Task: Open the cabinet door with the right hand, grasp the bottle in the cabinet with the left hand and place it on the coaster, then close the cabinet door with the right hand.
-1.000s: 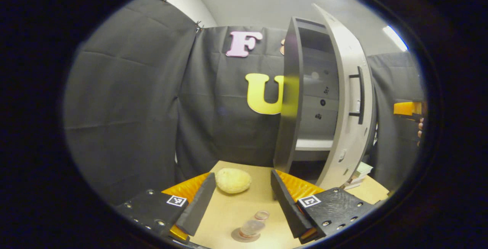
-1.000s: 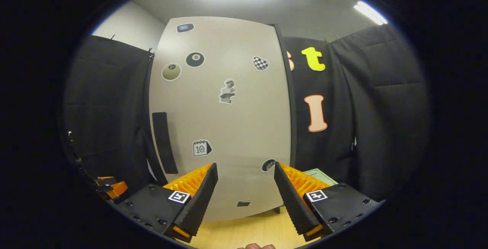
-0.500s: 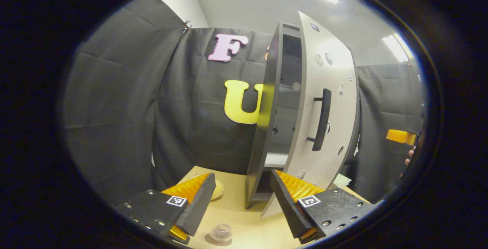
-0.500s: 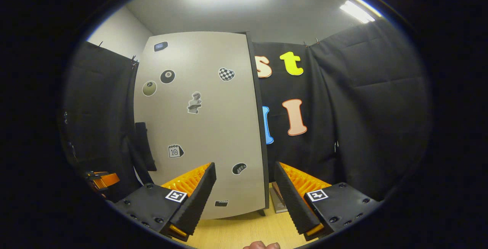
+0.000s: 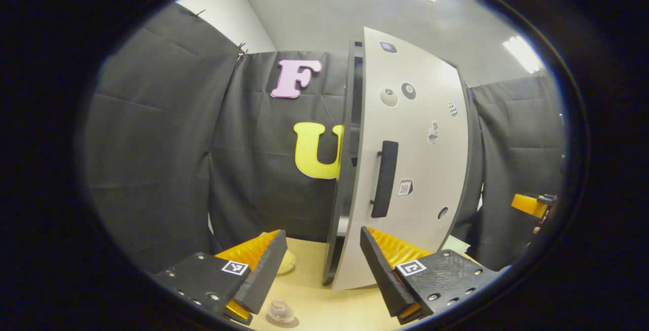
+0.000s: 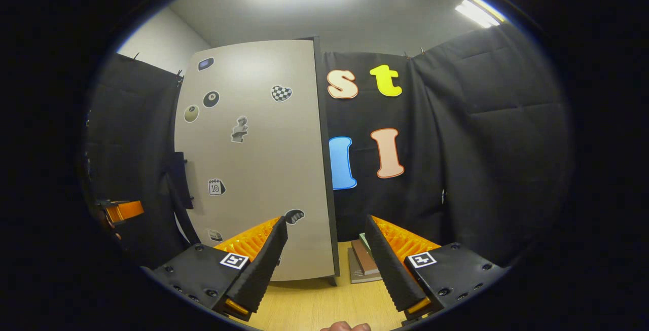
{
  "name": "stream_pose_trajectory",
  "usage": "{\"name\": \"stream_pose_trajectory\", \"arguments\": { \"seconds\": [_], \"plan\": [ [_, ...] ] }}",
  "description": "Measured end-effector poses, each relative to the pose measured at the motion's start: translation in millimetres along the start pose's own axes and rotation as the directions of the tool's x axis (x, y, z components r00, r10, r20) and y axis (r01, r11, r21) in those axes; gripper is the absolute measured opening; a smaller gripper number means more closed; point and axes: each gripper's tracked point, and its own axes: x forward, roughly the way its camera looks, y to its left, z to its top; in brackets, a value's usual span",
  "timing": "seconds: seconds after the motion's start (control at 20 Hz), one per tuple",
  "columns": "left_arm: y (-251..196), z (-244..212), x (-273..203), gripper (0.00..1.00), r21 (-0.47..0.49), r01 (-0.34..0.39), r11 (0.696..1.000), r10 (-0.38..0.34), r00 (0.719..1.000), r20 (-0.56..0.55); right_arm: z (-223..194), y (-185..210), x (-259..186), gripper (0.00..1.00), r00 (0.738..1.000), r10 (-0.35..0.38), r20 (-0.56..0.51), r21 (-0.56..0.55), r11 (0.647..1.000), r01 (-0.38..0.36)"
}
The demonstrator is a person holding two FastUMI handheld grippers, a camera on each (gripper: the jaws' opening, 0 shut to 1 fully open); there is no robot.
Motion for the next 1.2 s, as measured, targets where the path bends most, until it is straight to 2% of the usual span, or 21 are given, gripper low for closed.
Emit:
{"name": "stream_pose_trajectory", "arguments": {
  "seconds": [0.05, 0.1, 0.25, 0.3, 0.5, 0.6, 0.65, 0.7, 0.85, 1.05, 1.1, 1.2],
  "plan": [
    [-5.9, 3.1, -0.7, 0.87, -0.003, 0.009, 1.000, -0.009, 1.000, 0.006, -0.8, -2.3, 0.4, 0.93, 1.000, 0.001, -0.004, -0.002, 1.000, -0.001],
    [-10.0, 4.3, -0.5, 0.87, -0.015, 0.018, 1.000, -0.018, 1.000, 0.007, -0.5, -5.1, 1.0, 0.98, 1.000, 0.000, -0.002, -0.002, 1.000, 0.000],
    [-20.6, 2.0, 2.9, 0.90, -0.053, 0.031, 0.998, -0.031, 1.000, 0.005, 1.4, -14.0, 4.0, 0.98, 1.000, -0.015, 0.000, 0.003, 1.000, 0.015],
    [-22.7, 1.8, 3.7, 0.87, -0.055, 0.038, 0.998, -0.037, 0.999, 0.004, 1.1, -20.0, 5.6, 0.98, 0.999, -0.035, -0.001, 0.003, 0.999, 0.035],
    [-26.8, 8.4, 1.3, 0.87, -0.016, 0.044, 0.999, -0.043, 0.999, 0.030, -6.6, -30.1, 11.1, 0.98, 0.998, -0.051, -0.027, 0.037, 0.998, 0.052],
    [-26.9, 10.2, 0.2, 0.87, 0.012, 0.035, 0.999, -0.035, 0.999, 0.038, -12.7, -33.3, 11.7, 0.98, 0.998, -0.050, -0.043, 0.054, 0.997, 0.052],
    [-27.2, 9.2, 0.8, 0.90, 0.019, 0.031, 0.999, -0.032, 0.999, 0.036, -15.6, -33.5, 11.7, 0.93, 0.998, -0.047, -0.049, 0.067, 0.997, 0.050],
    [-28.6, 8.0, 0.7, 0.92, 0.022, 0.031, 0.999, -0.031, 0.999, 0.032, -18.8, -33.6, 11.6, 0.98, 0.997, -0.048, -0.054, 0.080, 0.995, 0.053],
    [-31.2, 3.8, 1.2, 0.87, 0.022, 0.027, 0.999, -0.027, 0.999, 0.020, -29.2, -30.7, 12.9, 0.98, 0.996, -0.031, -0.082, 0.107, 0.993, 0.040],
    [-43.2, -2.6, -0.3, 0.90, 0.020, 0.024, 1.000, -0.024, 1.000, -0.001, -34.8, -29.9, 12.4, 0.98, 0.994, -0.008, -0.108, 0.122, 0.992, 0.021],
    [-44.0, -3.4, -0.4, 0.87, 0.021, 0.020, 1.000, -0.020, 1.000, -0.004, -36.4, -30.4, 12.1, 0.93, 0.994, -0.005, -0.112, 0.119, 0.993, 0.019],
    [-46.5, -4.5, -1.6, 0.90, 0.017, 0.015, 1.000, -0.015, 1.000, -0.013, -38.1, -31.0, 12.1, 0.93, 0.993, 0.008, -0.119, 0.113, 0.994, 0.005]
  ]
}}
